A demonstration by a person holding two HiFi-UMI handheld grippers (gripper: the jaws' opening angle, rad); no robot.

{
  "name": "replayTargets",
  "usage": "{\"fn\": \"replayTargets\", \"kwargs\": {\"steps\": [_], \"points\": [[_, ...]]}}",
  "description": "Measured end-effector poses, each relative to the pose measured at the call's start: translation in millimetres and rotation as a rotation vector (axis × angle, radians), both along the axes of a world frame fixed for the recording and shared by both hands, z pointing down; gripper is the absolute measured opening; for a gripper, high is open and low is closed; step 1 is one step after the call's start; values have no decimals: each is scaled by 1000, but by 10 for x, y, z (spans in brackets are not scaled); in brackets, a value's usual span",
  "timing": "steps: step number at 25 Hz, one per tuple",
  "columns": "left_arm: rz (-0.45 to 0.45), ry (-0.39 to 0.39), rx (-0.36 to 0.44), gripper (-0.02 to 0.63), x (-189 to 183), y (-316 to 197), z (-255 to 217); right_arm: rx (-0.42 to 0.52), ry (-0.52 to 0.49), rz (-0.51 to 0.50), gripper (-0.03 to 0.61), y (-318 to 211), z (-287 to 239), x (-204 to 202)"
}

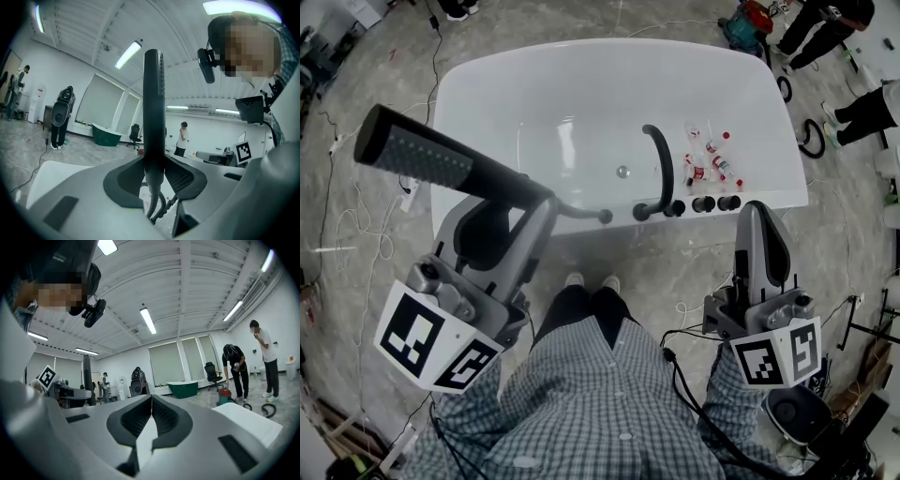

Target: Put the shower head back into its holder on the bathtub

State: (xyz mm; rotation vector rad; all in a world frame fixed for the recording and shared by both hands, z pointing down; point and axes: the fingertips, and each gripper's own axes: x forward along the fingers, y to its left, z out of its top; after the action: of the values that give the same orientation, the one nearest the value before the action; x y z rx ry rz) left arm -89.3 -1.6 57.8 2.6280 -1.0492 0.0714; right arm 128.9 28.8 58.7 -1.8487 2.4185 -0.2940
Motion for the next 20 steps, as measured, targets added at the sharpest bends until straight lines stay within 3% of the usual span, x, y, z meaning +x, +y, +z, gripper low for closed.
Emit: {"fn": "replayTargets", "kwargs": {"steps": [20], "points": [[-17, -28, -55, 138, -8, -150, 502, -67, -22, -79, 15, -299, 395, -177]]}}
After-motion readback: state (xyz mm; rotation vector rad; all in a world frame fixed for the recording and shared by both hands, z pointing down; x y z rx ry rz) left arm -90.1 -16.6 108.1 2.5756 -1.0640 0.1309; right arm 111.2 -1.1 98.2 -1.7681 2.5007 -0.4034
